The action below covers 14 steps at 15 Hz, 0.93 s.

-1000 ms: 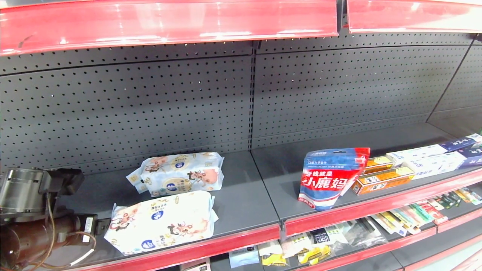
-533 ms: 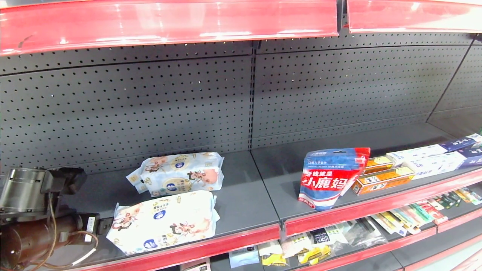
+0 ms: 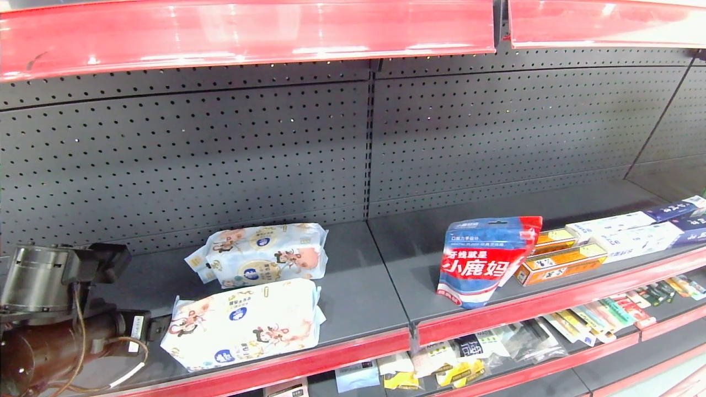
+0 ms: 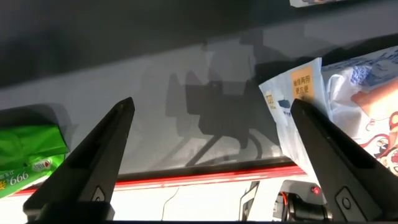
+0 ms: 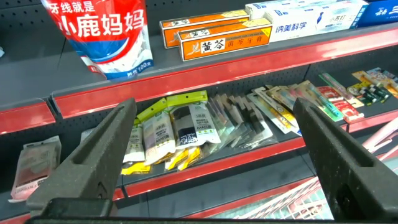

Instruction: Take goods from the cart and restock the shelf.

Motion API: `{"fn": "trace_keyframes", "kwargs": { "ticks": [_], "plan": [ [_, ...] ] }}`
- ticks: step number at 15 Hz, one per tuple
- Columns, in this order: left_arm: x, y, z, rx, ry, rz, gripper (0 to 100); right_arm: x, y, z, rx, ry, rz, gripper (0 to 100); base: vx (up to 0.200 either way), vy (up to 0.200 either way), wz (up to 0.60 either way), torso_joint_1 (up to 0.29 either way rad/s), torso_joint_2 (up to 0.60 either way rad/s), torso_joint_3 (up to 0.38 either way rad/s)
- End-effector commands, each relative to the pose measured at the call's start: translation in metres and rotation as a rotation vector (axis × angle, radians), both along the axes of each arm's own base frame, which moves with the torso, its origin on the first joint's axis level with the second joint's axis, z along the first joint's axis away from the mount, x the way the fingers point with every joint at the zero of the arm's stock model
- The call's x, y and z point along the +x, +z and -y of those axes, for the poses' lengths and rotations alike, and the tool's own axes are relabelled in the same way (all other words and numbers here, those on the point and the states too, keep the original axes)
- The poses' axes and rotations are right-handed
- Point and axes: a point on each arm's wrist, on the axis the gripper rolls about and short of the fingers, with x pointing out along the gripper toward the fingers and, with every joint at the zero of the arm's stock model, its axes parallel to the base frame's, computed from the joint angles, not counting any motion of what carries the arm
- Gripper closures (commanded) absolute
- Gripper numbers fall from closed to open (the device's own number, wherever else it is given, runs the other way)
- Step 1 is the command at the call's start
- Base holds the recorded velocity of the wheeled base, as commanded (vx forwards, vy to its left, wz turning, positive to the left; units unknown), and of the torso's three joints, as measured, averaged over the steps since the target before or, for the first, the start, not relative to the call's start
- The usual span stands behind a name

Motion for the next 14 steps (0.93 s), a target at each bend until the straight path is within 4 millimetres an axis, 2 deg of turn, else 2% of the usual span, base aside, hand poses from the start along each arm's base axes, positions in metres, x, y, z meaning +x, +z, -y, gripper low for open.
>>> {"fn": "trace_keyframes", "kwargs": {
  "ticks": [1, 14],
  "plan": [
    [-0.0019, 0.0002, -0.0005, 0.0, 0.002, 0.002, 0, 0.0001, 0.0, 0.0, 0.001, 0.001, -0.001, 0, 0.0, 0.0, 0.0, 0.0, 0.0, 0.0],
    [-0.004, -0.0016, 0.0026, 0.0, -0.013, -0.005, 0, 0.0001, 0.0, 0.0, 0.0, 0.001, -0.001, 0, 0.0, 0.0, 0.0, 0.0, 0.0, 0.0]
  ]
}}
